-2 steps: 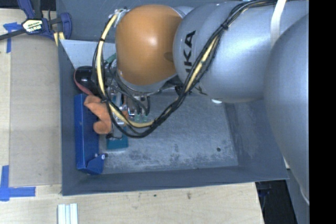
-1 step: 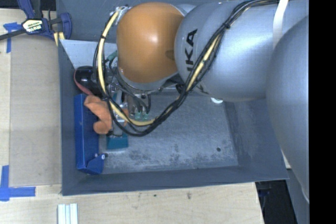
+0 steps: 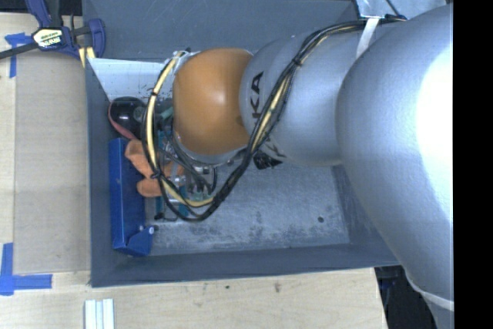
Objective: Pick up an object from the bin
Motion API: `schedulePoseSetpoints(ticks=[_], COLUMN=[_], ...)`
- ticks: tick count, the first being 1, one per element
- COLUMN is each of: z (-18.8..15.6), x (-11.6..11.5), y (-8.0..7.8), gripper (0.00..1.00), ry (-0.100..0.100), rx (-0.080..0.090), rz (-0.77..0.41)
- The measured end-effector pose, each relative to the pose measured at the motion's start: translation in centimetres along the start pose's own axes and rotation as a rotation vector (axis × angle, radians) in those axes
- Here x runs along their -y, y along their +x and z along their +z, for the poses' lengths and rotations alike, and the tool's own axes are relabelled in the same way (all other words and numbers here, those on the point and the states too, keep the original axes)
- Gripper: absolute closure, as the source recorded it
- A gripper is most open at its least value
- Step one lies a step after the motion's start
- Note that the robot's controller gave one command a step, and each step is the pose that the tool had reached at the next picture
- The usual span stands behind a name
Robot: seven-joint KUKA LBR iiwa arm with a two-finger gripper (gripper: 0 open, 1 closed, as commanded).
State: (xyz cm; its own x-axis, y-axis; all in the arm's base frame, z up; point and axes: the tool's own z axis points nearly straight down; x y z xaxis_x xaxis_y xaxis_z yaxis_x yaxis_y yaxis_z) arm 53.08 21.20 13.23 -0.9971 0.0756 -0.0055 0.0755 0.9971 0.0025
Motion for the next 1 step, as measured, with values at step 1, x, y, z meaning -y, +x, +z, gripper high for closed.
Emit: schedulePoseSetpoints(ticks=[1], z=[6.43], x=[0.84], y=[0.35], gripper=[0.0], ry=[0.003], rx=[-0.011], rz=[0.098])
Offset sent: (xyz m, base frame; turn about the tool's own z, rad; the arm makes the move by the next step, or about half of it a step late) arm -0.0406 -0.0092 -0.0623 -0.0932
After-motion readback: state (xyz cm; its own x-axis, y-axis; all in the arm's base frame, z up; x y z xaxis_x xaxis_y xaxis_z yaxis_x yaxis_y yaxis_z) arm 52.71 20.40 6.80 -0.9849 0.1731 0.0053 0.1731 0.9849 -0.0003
